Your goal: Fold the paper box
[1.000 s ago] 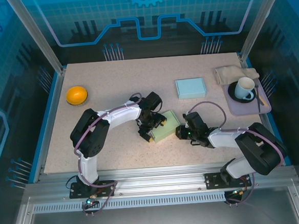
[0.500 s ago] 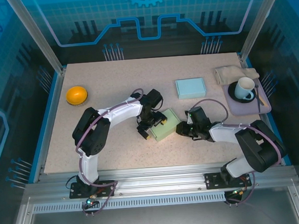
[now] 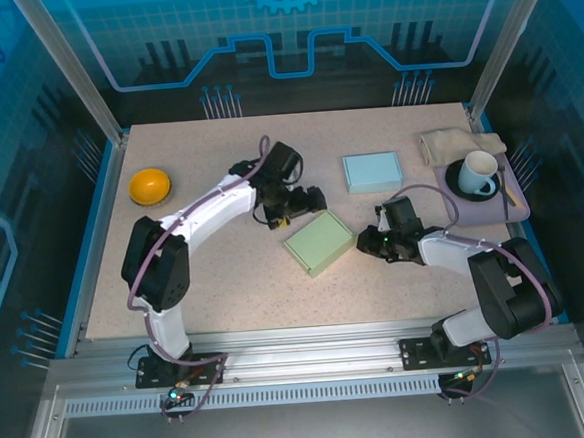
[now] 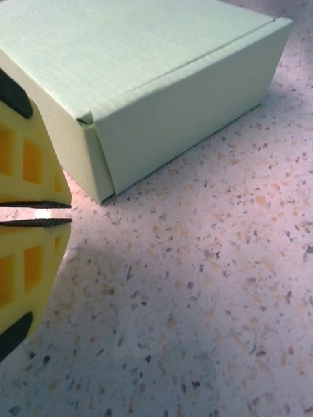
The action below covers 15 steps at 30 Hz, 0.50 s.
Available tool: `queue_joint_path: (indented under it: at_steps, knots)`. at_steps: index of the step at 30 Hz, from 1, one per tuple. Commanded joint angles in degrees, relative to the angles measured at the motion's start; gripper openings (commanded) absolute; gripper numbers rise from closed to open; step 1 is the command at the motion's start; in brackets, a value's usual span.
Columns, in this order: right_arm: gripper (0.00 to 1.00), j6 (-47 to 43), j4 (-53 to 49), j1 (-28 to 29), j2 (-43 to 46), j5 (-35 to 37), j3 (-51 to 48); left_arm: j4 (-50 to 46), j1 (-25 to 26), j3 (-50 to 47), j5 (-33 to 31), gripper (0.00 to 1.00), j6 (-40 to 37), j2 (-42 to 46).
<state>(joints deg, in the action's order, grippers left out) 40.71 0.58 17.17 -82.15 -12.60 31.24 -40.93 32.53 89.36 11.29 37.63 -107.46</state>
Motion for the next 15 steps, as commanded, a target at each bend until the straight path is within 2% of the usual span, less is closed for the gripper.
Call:
queue_joint_path:
  at_steps: [1, 5, 10, 15]
  knots:
    - [0.11, 2.53, 1.09, -0.78, -1.68, -4.02, 0.38, 3.39, -3.1, 3.64, 3.8, 0.91, -21.14, -4.39]
    - [0.11, 5.83, 6.68, -0.74, -4.81, -6.72, -0.05, 5.53, -4.15, 5.16, 9.69, 0.84, -26.02, -11.55]
    - [0.11, 7.15, 12.87, -0.71, -7.66, -7.7, -0.2, 11.27, -3.75, 5.0, 16.58, 0.8, -23.11, -16.26]
    - [0.11, 7.32, 16.99, -0.38, -11.6, -9.71, 2.01, 15.82, -1.06, 2.49, 19.22, 0.78, -20.25, -16.62]
